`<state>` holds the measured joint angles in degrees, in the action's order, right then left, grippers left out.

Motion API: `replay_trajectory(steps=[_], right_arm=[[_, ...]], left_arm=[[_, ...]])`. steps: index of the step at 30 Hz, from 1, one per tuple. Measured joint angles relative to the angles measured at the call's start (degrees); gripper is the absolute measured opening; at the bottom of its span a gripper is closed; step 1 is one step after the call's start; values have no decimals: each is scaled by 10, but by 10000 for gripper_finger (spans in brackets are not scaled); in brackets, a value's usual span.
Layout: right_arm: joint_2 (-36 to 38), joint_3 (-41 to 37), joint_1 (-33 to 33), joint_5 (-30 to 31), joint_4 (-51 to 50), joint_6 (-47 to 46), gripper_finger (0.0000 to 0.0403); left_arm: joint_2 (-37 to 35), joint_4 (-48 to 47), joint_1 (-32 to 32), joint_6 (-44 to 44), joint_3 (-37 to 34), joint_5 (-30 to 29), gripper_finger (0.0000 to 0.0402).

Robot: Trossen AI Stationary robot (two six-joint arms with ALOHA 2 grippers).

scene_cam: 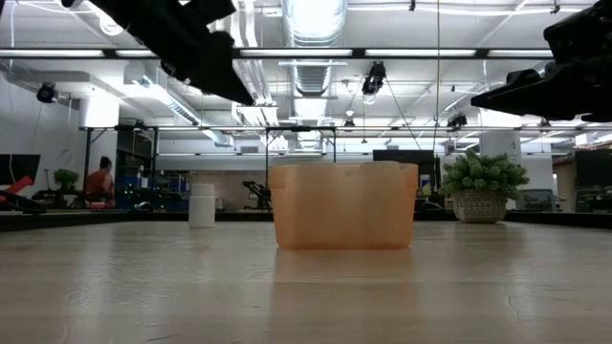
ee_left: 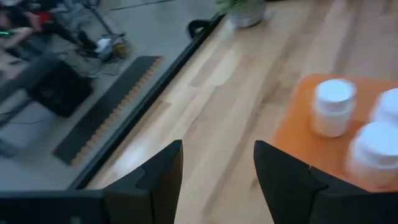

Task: Pick and place pill bottles into a basket
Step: Put the white pill bottle into the orange bin

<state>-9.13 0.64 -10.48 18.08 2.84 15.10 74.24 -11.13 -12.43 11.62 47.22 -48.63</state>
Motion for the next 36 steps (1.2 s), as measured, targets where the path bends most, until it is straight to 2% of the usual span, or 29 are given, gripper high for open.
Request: replay_trajectory(steps=[6, 14, 19, 28, 36], right_arm=[[0, 0, 0, 0, 0, -1, 249], [0, 0, 0, 0, 0, -1, 254], [0, 0, 0, 0, 0, -1, 254], [0, 0, 0, 0, 0, 0, 251], [0, 0, 0, 0, 0, 0, 254]], left_arm=[[0, -2, 7, 0, -26, -42, 180], [0, -2, 20, 5, -27, -46, 180], [0, -24, 35, 59, -27, -50, 180], [-1, -45, 38, 61, -27, -51, 180], [-1, -50, 38, 60, -27, -51, 217]])
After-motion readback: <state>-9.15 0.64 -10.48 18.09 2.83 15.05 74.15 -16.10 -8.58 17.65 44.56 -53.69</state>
